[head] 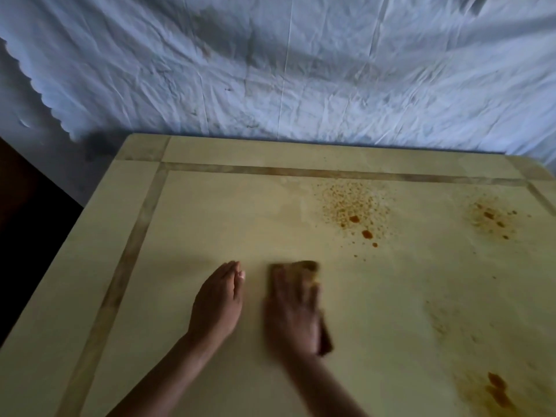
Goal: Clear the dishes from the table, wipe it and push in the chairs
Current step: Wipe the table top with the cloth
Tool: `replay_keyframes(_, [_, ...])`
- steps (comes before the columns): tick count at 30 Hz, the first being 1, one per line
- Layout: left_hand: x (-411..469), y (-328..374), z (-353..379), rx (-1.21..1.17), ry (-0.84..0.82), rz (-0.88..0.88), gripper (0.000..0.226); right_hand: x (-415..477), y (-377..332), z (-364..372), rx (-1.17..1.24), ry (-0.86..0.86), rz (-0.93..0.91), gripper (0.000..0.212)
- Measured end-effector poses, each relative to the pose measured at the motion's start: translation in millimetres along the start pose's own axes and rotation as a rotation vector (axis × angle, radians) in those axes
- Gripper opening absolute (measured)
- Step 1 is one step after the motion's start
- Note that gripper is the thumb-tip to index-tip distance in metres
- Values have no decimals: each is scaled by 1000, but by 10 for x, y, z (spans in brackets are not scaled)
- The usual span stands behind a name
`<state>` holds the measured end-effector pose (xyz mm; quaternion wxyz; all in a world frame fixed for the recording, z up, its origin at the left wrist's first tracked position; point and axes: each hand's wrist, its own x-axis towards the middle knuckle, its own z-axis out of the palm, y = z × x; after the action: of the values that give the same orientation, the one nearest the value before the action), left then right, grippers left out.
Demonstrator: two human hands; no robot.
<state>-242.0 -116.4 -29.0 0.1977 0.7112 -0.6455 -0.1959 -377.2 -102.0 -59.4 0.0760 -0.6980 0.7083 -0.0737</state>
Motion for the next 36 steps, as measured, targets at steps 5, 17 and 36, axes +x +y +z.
replay_keyframes(5, [349,95,-75,-3,25,-18,47,201,-875,854,-129,-227,-304,72])
replay_keyframes(17, [804,60,92,15,-102,7,45,912,1742,-362,-96,-77,277,57])
replay_keyframes(36, [1374,60,2,72,31,-58,45,1611,-739,716,-260,-169,-391,94])
